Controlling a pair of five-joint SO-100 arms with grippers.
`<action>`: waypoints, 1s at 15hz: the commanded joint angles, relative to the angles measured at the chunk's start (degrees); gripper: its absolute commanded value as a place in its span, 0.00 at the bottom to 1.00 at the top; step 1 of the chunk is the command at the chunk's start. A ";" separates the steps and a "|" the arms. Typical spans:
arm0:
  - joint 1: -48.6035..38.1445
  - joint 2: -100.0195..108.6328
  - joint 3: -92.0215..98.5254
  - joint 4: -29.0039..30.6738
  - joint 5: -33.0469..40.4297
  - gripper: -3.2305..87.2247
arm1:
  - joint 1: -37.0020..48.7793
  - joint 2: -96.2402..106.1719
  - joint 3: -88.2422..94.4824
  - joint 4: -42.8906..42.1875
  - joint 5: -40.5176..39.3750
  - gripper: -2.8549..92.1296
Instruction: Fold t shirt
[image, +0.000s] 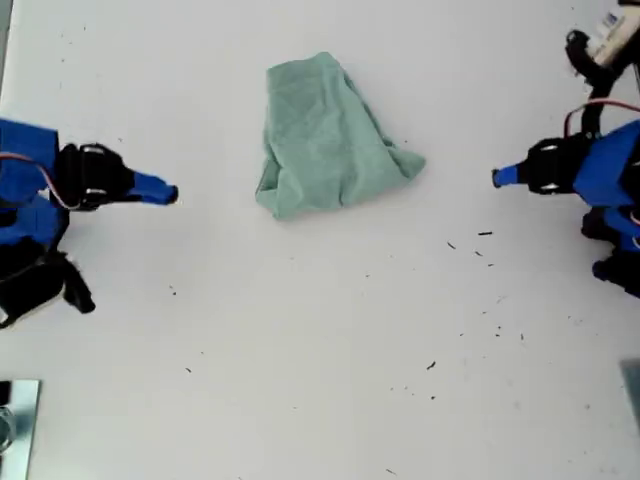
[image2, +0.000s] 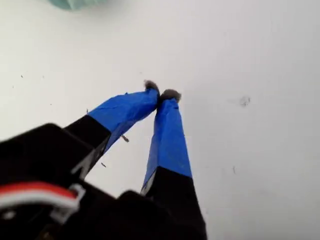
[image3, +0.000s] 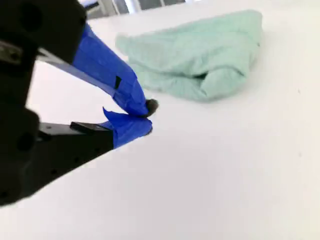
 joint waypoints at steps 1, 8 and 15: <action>2.90 16.79 9.32 1.85 -3.78 0.03 | -4.22 5.54 4.75 2.20 7.82 0.05; -0.88 16.96 8.79 2.81 -0.88 0.12 | -5.80 5.54 9.23 -0.26 -10.11 0.07; -1.14 16.96 8.79 2.81 -0.88 0.12 | -5.80 5.54 9.23 -0.26 -10.02 0.07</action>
